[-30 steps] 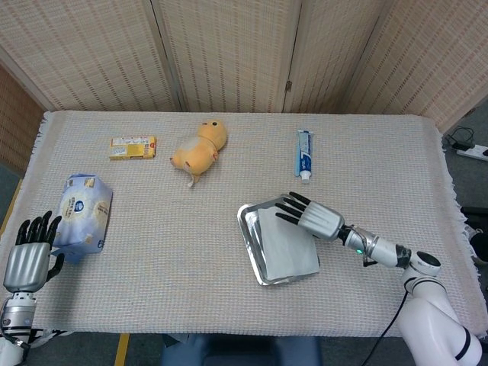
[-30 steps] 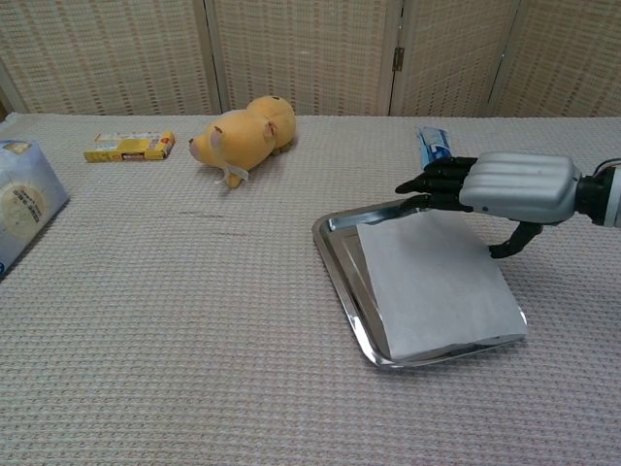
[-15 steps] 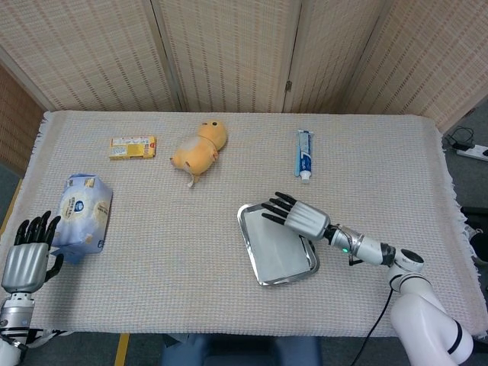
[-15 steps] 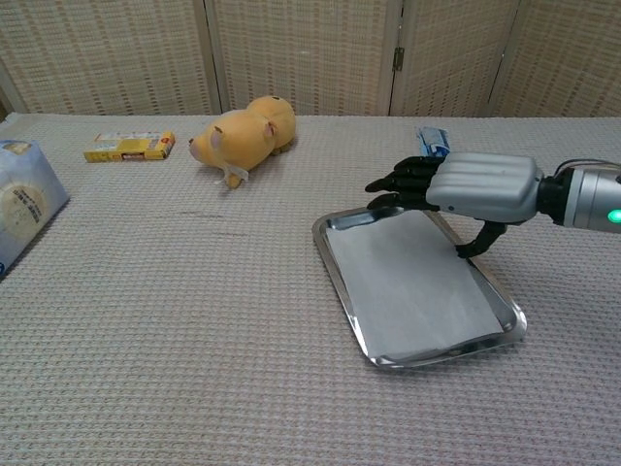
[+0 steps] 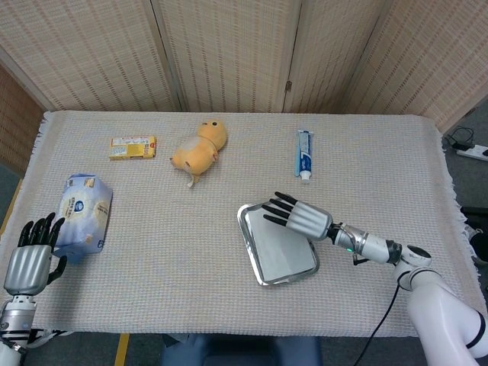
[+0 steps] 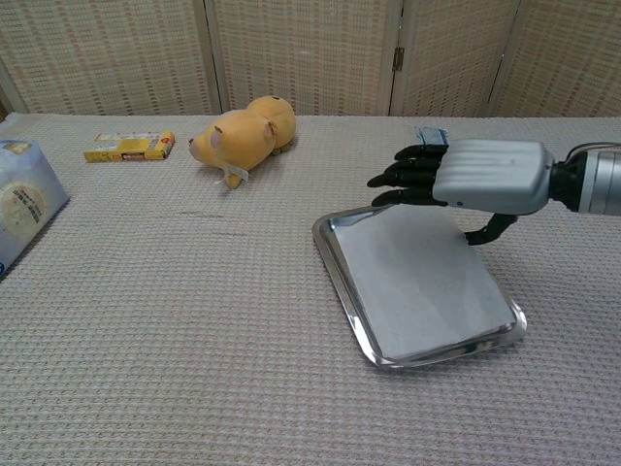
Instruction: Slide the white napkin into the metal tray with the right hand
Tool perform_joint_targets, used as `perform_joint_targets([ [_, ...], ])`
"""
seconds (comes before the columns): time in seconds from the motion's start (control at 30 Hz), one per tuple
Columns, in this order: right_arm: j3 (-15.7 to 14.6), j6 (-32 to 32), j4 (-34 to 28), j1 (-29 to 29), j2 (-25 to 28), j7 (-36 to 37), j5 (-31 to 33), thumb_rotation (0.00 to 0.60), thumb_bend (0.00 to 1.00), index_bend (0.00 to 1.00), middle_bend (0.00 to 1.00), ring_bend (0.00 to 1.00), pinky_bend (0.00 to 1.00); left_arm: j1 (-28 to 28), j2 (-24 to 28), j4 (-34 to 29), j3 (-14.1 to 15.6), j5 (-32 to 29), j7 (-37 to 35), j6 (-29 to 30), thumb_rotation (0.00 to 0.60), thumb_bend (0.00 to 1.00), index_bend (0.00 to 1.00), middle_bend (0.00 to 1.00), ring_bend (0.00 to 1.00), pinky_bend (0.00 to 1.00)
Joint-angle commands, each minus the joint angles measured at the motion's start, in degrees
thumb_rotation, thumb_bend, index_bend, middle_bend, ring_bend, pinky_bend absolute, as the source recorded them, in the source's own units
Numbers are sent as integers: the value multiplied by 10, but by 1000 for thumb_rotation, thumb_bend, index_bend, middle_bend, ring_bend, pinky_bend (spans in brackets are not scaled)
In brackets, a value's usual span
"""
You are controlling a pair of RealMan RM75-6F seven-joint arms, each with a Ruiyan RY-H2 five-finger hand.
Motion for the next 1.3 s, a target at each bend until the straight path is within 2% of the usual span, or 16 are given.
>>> perform_joint_targets([
  [0.03,17,-45,-122,22,52,-89,9,600,292,0,0,0,0,2,2,-3,0,3,-4,4,600,483,0,0,0,0],
  [0.23,34,-72,-209,20,92,-129,29,600,287,0,0,0,0,5,9,-5,2,12,-14,12,600,483,0,0,0,0],
  [0.37,35,-101,-227,19,100,-166,33,600,286,0,0,0,0,4,8,-6,3,12,-13,8,600,483,0,0,0,0],
  [0.47,52,-81,-232,6,108,-178,44,600,287,0,0,0,0,5,8,-7,4,14,-11,10,600,483,0,0,0,0],
  [0.63,77,-63,-242,-8,126,-138,70,600,286,0,0,0,0,2,6,-6,3,11,-10,4,600,483,0,0,0,0],
  [0.9,87,-28,-246,-30,141,-110,72,600,287,0,0,0,0,2,3,-4,4,14,-4,5,600,483,0,0,0,0],
  [1.03,96,12,-259,-71,154,-89,94,600,286,0,0,0,0,2,4,-6,5,16,-4,7,600,483,0,0,0,0],
  [1.3,112,112,-325,-207,182,-93,170,600,287,0,0,0,0,4,6,-12,9,34,-12,18,600,483,0,0,0,0],
])
